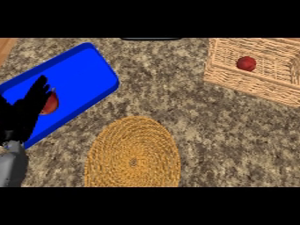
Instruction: Pick the bell pepper from the placemat and place it in the basket
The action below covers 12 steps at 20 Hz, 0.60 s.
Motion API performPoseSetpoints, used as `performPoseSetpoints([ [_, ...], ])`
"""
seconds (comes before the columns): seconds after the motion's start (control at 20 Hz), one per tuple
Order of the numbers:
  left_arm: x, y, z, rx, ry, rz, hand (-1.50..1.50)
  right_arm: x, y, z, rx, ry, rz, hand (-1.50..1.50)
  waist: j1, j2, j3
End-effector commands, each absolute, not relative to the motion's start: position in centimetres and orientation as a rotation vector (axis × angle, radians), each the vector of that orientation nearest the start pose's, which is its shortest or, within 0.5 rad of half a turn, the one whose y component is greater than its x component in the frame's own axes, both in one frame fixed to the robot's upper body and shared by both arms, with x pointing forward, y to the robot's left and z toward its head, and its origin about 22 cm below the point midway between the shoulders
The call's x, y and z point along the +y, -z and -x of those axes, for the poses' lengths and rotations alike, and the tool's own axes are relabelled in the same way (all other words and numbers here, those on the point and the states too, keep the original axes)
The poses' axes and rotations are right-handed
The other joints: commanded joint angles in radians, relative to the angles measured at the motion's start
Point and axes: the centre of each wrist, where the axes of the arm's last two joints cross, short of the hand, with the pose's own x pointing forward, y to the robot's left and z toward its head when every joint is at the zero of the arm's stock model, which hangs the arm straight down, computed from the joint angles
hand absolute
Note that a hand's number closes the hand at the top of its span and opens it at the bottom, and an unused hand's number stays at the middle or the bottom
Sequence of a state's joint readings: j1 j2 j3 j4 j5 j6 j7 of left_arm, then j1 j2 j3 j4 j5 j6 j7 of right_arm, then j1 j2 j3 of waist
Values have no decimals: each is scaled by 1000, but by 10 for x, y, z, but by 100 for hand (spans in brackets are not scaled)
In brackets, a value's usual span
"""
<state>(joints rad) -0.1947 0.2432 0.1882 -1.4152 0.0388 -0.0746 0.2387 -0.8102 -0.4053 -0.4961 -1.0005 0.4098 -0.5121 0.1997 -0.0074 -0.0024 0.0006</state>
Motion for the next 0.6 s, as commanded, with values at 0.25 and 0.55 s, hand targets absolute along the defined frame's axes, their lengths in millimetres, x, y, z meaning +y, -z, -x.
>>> performPoseSetpoints([
  [0.25,335,-28,-280,-1376,36,-218,0,-475,-160,-301,-1591,438,891,-150,-12,-2,0],
  [0.55,313,-35,-291,-1378,45,-211,0,-533,-175,-237,-1576,310,817,-150,-15,-1,0],
])
